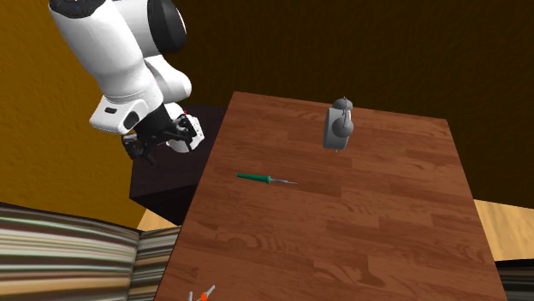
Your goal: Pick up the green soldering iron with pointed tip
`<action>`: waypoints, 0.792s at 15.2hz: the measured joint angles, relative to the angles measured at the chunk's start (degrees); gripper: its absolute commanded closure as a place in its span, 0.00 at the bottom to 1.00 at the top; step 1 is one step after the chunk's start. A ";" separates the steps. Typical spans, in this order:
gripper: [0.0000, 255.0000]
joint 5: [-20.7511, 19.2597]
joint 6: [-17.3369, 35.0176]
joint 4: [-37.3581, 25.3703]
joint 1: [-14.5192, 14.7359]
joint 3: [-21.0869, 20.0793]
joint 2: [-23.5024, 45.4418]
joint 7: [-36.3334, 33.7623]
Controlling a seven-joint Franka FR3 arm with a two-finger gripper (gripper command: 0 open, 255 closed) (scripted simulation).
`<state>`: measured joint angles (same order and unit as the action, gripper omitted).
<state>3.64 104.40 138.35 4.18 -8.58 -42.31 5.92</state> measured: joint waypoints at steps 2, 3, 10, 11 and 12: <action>0.00 0.62 2.49 0.25 1.08 -1.85 2.25 -0.48; 0.00 0.91 3.99 0.87 1.63 -2.76 3.16 -0.70; 0.00 1.73 13.62 1.47 4.67 -9.28 12.30 -2.47; 0.00 1.46 14.97 0.78 4.81 -10.19 14.38 -2.69; 0.00 1.45 15.97 0.86 5.27 -11.11 15.33 -3.05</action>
<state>5.09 120.37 139.21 9.45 -19.69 -26.98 2.88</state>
